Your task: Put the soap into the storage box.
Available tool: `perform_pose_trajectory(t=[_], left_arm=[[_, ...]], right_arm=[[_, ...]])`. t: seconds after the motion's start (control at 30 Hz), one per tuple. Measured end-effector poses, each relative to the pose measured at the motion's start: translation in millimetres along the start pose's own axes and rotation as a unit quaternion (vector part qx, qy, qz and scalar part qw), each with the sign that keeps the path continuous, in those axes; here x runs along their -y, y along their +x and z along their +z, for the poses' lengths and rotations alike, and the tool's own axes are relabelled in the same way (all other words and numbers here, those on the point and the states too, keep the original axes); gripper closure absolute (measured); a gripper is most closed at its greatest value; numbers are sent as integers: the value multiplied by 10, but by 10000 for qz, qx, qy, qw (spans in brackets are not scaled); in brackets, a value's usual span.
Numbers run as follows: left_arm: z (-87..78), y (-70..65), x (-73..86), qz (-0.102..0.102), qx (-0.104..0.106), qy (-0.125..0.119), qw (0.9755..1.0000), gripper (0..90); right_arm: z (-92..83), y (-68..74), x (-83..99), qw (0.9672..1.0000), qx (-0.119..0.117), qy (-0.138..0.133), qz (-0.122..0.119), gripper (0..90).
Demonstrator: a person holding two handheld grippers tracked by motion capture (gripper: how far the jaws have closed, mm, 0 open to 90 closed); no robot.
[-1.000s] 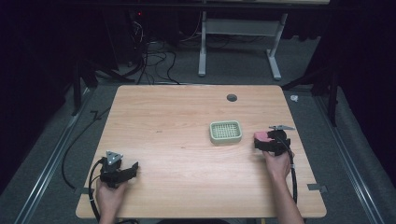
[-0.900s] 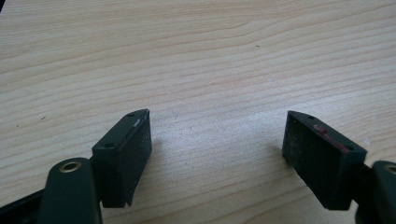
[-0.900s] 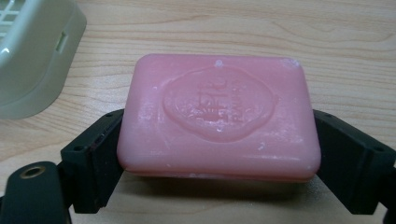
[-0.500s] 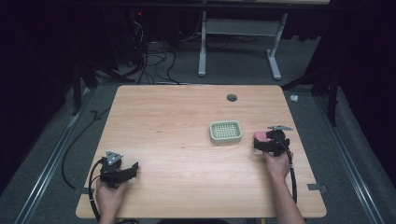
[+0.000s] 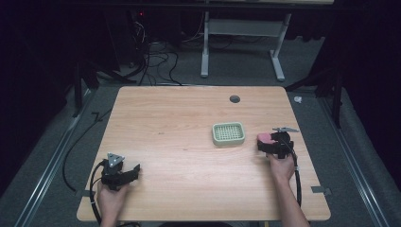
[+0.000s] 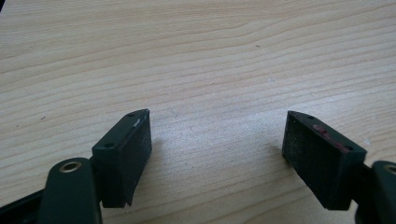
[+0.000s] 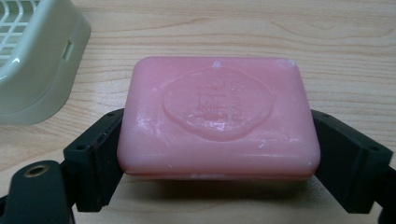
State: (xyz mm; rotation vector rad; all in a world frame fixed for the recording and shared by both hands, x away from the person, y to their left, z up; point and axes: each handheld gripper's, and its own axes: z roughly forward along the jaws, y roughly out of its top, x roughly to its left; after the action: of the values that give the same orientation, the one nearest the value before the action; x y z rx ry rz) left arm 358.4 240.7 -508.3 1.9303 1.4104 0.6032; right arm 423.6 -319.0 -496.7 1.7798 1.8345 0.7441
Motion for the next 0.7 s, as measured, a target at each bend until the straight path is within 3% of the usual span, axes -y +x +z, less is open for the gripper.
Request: perform_pose_trajectory(t=[0.7], left_arm=[[0,0,0,1,0,1,10000,244]], right_arm=[[-183,51,-34,9995,-166,-258,-58,138]])
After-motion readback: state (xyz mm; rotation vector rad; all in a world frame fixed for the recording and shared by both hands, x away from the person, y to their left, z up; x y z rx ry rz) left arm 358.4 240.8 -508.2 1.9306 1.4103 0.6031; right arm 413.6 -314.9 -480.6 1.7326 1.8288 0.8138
